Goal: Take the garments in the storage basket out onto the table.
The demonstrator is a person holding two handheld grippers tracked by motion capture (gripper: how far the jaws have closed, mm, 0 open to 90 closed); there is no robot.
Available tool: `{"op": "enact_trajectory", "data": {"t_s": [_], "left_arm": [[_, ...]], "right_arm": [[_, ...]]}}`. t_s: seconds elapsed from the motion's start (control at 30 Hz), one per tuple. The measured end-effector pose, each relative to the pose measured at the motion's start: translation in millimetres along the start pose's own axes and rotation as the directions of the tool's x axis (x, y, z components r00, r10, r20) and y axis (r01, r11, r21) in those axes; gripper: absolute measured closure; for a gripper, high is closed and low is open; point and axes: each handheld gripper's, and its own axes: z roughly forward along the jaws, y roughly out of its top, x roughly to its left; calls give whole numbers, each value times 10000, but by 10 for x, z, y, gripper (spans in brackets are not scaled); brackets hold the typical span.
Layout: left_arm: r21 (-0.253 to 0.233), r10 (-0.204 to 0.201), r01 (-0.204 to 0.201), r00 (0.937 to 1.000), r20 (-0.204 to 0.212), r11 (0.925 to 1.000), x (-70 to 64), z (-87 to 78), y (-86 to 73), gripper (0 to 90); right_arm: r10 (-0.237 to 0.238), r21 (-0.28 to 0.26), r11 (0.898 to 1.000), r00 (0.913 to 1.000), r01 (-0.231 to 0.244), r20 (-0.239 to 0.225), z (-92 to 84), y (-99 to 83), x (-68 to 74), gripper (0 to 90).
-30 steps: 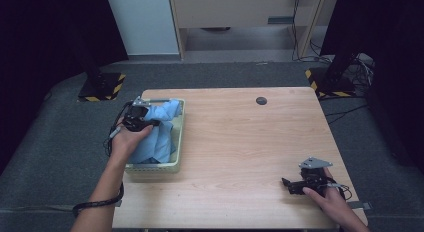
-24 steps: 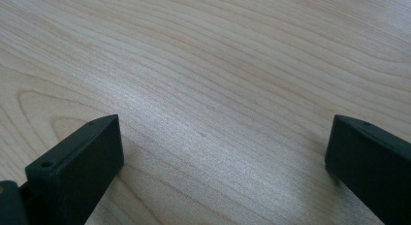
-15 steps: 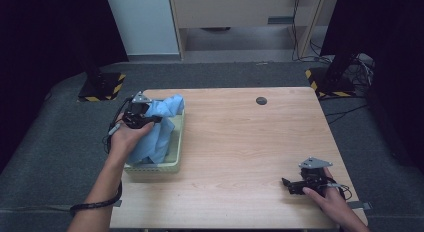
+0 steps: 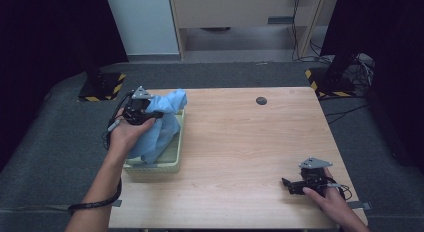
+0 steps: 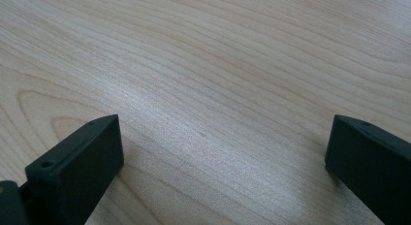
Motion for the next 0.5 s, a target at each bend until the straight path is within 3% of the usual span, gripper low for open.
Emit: {"op": "enact_trajectory", "data": {"t_s": [0.5], "left_arm": [[-224, 137, -138, 9999, -24, 9997, -15, -106, 88, 780]], "right_arm": [[2, 1, 10000, 10000, -2, -2, 0, 0, 0, 5]]}}
